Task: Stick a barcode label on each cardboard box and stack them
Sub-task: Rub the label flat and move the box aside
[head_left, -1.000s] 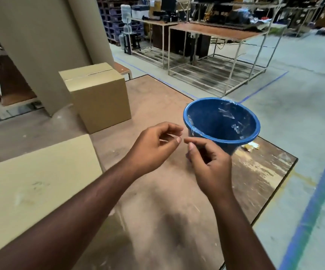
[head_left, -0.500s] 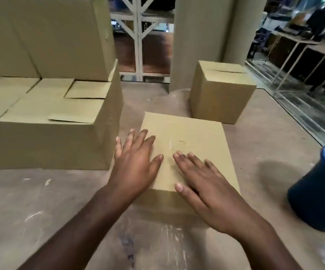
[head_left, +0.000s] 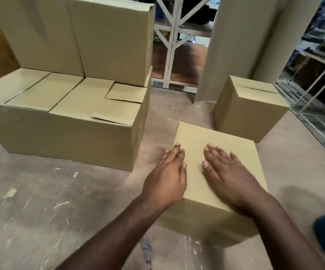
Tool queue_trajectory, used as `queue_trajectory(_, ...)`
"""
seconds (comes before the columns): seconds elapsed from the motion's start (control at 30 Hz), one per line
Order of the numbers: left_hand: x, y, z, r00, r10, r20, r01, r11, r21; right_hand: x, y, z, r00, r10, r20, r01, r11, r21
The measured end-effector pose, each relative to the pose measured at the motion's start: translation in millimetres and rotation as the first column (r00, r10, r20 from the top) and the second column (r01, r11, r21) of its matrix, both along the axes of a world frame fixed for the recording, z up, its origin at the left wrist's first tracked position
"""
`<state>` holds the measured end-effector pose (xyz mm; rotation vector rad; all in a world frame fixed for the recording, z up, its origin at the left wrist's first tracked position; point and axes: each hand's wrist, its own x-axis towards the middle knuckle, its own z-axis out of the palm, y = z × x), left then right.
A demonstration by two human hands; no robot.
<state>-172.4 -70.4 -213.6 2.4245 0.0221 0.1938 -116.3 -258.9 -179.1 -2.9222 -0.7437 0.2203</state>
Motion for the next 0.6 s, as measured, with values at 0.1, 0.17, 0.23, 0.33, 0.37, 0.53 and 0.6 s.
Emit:
queue_trajectory(0.1, 0.3, -1.1, -1.2, 1.000, -0.004, 0.010, 0.004, 1.000, -0.026, -33.2, 6.2, -2.2, 0.983, 0.174, -0.051, -0.169, 0.981, 0.094)
queue_trajectory(0.17, 0.4, -0.6, -1.6, 1.000, -0.007, 0.002, 0.007, 1.000, -0.028, -27.0, -0.8, -4.1, 0.992, 0.130, -0.002, -0.129, 0.989, 0.066)
queue_trajectory(0.23, 0.4, 0.2, -1.6, 1.000, -0.007, -0.003, 0.007, 1.000, -0.022, -7.4, -9.1, -4.4, 0.997, 0.010, 0.070, -0.012, 1.000, 0.022)
queue_trajectory(0.33, 0.2, 0.8, -1.0, 1.000, 0.001, -0.005, -0.001, 1.000, -0.027, 9.2, -7.2, -2.2, 0.994, -0.062, 0.093, 0.060, 0.998, 0.029)
queue_trajectory(0.37, -0.5, 1.0, -0.7, 1.000, 0.003, -0.006, -0.003, 0.999, -0.034, 6.7, -2.0, -2.9, 0.992, -0.054, 0.114, 0.052, 0.998, 0.020)
queue_trajectory(0.53, -3.2, 1.5, -0.3, 1.000, 0.006, -0.004, -0.006, 0.998, -0.065, -29.9, 16.5, -9.9, 0.951, -0.033, 0.307, 0.061, 0.995, -0.081)
queue_trajectory(0.6, -2.8, 0.8, 0.8, 1.000, 0.001, -0.008, -0.001, 0.998, -0.061, -32.1, 16.4, -5.1, 0.953, -0.056, 0.296, 0.104, 0.983, -0.149)
